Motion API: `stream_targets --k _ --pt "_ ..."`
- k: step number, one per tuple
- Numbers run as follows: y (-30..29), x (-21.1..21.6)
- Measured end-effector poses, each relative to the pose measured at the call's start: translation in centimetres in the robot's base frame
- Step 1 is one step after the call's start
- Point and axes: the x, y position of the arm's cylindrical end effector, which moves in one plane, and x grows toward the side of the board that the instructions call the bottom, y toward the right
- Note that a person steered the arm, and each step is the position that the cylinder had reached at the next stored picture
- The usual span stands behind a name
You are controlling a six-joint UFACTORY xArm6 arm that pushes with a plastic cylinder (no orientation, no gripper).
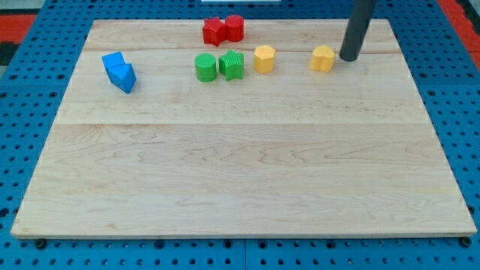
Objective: Push the red circle along with the red star towards the left
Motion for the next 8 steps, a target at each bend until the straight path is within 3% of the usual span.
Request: stream_targets --k 1,3,6,8 --pt "-2.8 0.0" --pt "-2.6 -0.3" --pt "-3.4 -7.4" --pt "-3.3 -7.6"
